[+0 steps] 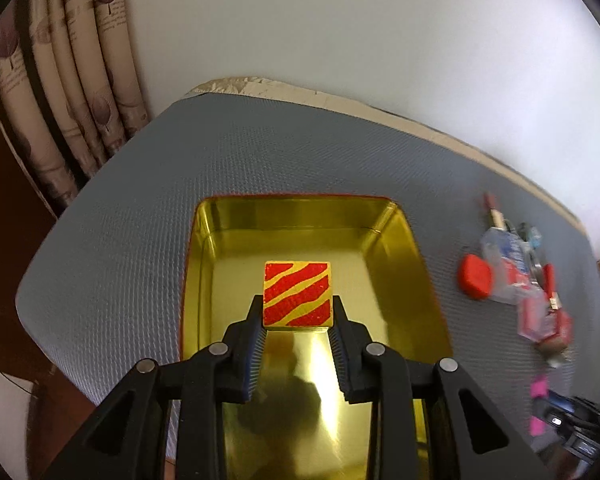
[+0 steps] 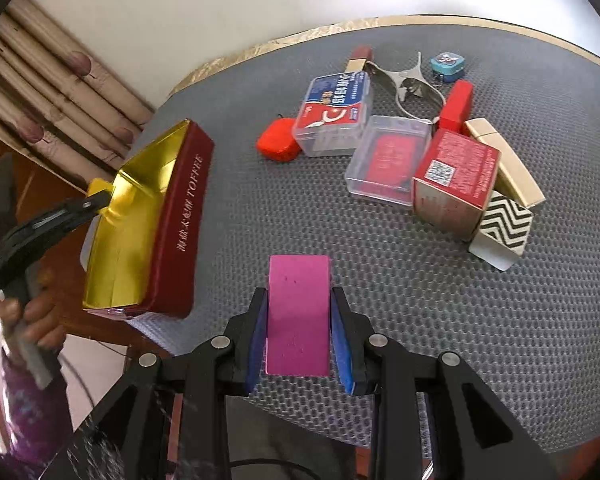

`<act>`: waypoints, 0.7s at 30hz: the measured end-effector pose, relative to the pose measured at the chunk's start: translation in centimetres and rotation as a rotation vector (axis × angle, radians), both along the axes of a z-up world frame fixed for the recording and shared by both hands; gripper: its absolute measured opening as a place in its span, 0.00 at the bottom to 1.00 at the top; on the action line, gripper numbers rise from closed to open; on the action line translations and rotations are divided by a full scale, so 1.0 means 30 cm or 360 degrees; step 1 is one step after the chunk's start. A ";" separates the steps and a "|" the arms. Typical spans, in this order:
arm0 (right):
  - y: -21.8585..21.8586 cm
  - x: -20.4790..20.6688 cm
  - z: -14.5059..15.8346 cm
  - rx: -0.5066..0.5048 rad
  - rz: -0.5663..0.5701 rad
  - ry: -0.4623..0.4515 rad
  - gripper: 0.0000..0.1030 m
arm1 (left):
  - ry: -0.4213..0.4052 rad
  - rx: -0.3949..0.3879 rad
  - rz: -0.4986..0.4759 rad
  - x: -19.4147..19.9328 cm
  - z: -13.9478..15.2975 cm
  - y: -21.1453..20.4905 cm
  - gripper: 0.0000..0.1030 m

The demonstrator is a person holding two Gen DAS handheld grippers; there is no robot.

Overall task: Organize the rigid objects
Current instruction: 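Drop the striped cube into the tin with left gripper while right grasps pink block, then carry the pink block into the gold tin and release it with the right gripper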

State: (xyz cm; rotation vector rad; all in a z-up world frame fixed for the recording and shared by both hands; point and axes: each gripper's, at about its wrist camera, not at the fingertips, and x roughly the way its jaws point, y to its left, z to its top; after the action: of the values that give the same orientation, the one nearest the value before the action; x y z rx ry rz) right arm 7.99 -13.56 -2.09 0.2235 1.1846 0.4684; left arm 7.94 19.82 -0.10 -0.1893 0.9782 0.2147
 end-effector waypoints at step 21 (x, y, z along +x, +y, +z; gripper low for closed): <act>0.088 0.048 0.018 0.0011 0.0075 -0.0004 0.27 | -0.0099 -0.0086 0.0079 0.063 0.000 0.114 0.32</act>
State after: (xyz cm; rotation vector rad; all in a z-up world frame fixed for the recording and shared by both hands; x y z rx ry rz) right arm 9.43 -10.93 -1.54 0.2012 1.1881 0.5139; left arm 9.84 23.25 -0.09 -0.2683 0.9186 0.2268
